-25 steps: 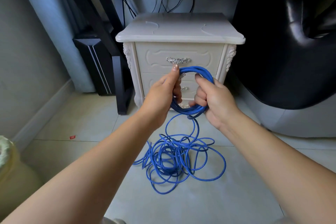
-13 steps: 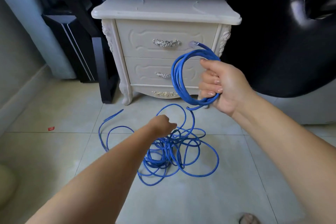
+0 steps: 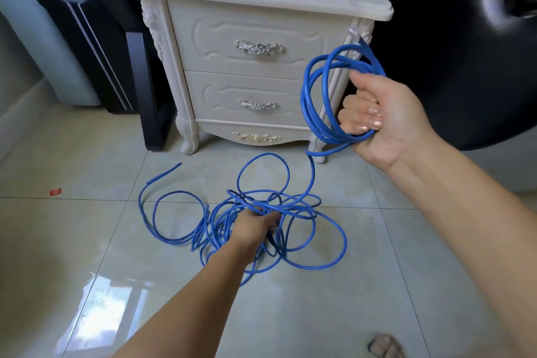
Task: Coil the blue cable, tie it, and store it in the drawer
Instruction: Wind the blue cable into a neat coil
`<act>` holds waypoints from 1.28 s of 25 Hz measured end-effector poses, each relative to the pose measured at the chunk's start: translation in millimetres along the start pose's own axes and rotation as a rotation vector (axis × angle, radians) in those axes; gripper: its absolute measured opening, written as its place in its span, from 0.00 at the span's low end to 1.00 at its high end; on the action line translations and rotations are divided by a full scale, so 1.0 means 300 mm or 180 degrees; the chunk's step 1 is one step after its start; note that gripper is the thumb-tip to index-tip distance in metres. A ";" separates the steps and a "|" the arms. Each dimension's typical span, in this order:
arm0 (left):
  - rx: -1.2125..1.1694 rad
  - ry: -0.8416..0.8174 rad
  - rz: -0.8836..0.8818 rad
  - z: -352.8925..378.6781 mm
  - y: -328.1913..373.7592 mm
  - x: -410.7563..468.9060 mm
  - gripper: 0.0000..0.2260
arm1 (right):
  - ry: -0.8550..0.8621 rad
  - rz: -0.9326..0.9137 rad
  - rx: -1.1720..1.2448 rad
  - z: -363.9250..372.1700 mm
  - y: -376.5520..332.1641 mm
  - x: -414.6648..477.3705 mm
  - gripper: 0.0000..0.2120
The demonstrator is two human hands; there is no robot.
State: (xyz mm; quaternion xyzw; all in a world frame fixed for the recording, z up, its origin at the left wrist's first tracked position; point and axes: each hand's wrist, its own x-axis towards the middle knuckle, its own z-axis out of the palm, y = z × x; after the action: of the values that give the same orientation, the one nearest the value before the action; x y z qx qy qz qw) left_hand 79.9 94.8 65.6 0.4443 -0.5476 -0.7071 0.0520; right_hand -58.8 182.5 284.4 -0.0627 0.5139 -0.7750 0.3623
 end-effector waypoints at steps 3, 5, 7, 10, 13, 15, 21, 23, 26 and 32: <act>-0.0496 -0.0252 -0.0067 -0.034 0.033 -0.019 0.03 | 0.0337 -0.0238 -0.0436 -0.047 0.004 0.029 0.20; -0.0761 -0.0472 -0.0127 -0.053 0.067 -0.027 0.08 | 0.0681 -0.0484 -0.0899 -0.097 0.016 0.052 0.16; -0.1012 -0.0684 -0.0119 -0.064 0.115 -0.043 0.11 | 0.1001 -0.0594 -0.1399 -0.141 0.030 0.071 0.12; -0.0445 -0.0688 -0.0036 -0.069 0.183 -0.058 0.13 | 0.1178 -0.0625 -0.2071 -0.160 0.048 0.093 0.08; 0.0915 -0.0359 0.0114 -0.073 0.261 -0.062 0.16 | 0.1117 -0.0718 -0.2263 -0.135 0.062 0.098 0.08; 0.1375 -0.0363 0.0191 -0.078 0.324 -0.079 0.16 | 0.1042 -0.0804 -0.2265 -0.112 0.065 0.090 0.08; 0.2143 -0.0130 0.0591 -0.120 0.462 -0.144 0.18 | 0.1115 -0.1080 -0.2547 -0.070 0.057 0.065 0.10; 0.1997 -0.0055 0.0706 -0.135 0.482 -0.154 0.15 | 0.1143 -0.1287 -0.2867 -0.053 0.048 0.052 0.12; 0.1669 -0.0050 0.0675 -0.142 0.490 -0.158 0.10 | 0.1092 -0.1471 -0.3408 -0.030 0.041 0.024 0.15; 0.0034 -0.0570 0.0079 -0.133 0.497 -0.161 0.05 | 0.0929 -0.0713 -0.3148 -0.033 0.072 0.025 0.06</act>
State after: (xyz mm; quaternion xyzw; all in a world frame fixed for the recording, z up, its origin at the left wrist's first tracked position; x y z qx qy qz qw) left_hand 74.7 33.9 215.5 0.3728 -0.5593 -0.7404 0.0092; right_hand -58.1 180.7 259.7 -0.1721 0.8535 -0.4747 0.1291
